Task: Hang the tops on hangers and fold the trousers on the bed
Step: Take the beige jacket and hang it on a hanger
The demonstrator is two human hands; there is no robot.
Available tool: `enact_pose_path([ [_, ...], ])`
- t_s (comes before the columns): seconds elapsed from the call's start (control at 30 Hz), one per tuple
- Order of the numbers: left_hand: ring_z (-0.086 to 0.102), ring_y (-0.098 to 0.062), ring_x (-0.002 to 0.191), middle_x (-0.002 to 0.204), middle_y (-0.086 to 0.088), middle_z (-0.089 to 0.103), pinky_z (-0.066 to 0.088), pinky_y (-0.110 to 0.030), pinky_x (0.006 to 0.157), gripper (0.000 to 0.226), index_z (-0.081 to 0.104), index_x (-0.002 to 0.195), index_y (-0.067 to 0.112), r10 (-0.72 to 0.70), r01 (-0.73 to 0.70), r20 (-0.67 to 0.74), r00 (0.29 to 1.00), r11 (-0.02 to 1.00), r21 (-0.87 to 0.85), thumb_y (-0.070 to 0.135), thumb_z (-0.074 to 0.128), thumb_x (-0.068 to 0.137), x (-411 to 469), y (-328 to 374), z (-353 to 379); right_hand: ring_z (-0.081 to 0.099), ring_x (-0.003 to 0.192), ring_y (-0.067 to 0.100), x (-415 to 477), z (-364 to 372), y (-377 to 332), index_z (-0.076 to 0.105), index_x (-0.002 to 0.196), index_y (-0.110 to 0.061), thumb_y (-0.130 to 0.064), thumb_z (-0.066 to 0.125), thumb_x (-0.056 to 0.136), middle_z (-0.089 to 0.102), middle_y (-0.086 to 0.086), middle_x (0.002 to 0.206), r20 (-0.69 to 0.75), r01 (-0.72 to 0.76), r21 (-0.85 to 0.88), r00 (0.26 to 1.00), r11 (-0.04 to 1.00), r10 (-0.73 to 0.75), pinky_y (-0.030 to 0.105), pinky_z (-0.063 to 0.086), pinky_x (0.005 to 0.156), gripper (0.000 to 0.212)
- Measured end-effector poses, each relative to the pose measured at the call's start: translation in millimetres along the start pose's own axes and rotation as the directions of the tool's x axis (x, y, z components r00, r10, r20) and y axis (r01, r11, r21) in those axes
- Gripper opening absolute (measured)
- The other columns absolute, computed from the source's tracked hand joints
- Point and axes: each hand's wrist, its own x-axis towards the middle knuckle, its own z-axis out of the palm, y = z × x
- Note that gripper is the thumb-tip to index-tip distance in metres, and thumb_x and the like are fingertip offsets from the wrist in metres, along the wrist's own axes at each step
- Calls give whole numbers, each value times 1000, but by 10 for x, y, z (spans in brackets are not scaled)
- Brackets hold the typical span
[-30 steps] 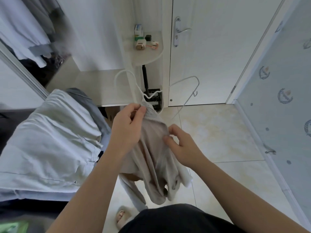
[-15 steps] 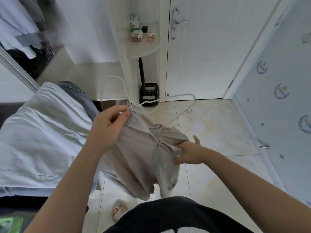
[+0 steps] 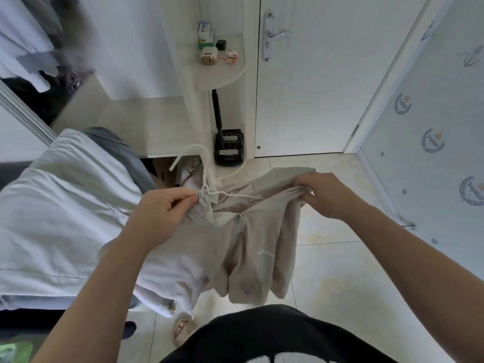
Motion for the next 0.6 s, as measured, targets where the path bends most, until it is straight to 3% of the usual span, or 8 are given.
enact_pose_path([
  [0.07, 64, -7, 73, 78, 11, 73, 51, -28, 70, 12, 79, 99, 23, 27, -28, 23, 999, 999, 46, 23, 68, 96, 26, 104, 80, 59, 81, 20, 28, -162, -192, 66, 94, -13, -8, 60, 89, 64, 0, 82, -13, 67, 119, 998, 991, -66, 36, 42, 71, 10],
  [0.2, 63, -3, 73, 77, 15, 71, 42, -20, 67, 12, 79, 99, 21, 102, -100, 77, 992, 994, -32, 24, 67, 97, 112, 428, 224, 56, 96, 21, 113, -235, -785, 67, 89, -2, 3, 59, 87, 67, 7, 99, -29, 311, 249, 949, 917, -314, 33, 42, 86, 10],
  [0.27, 63, -1, 77, 82, 15, 72, 42, -18, 71, 16, 79, 105, 19, 120, -115, 96, 988, 992, -61, 23, 66, 97, 142, 516, 219, 56, 85, 20, 91, -178, -1013, 62, 88, -3, -5, 54, 94, 64, 4, 87, 27, 260, 314, 959, 913, -282, 38, 44, 79, 10],
  [0.33, 63, 5, 78, 86, 18, 71, 40, -11, 70, 19, 77, 112, 19, 111, -101, 115, 987, 991, -88, 21, 64, 99, 140, 513, 166, 46, 69, 13, 43, -160, -1093, 51, 79, -10, -9, 51, 97, 51, -5, 71, 30, 196, 415, 973, 888, -229, 32, 37, 66, 18],
  [0.4, 62, 9, 78, 89, 19, 72, 40, -7, 70, 21, 77, 115, 19, 92, -79, 113, 989, 991, -109, 19, 64, 99, 110, 456, 103, 37, 64, 8, -12, -198, -1090, 46, 80, -10, -10, 53, 96, 43, -8, 68, 12, 151, 538, 982, 829, -186, 24, 33, 63, 17],
  [0.47, 62, 6, 73, 82, 21, 71, 41, -7, 67, 18, 77, 110, 22, 94, -85, 75, 993, 989, -118, 16, 66, 97, 68, 373, 61, 34, 64, 6, -64, -258, -1047, 48, 94, -9, -11, 58, 90, 41, -11, 70, 66, 93, 647, 982, 757, -177, 17, 32, 61, 11],
  [0.6, 59, -12, 64, 73, 11, 68, 40, -15, 58, 17, 75, 97, 26, 76, -72, 23, 997, 990, -120, 13, 65, 97, -1, 198, 36, 41, 65, 4, -160, -353, -947, 52, 120, -26, -22, 66, 79, 45, -15, 70, 213, 18, 659, 954, 752, -209, 14, 36, 62, 44],
])
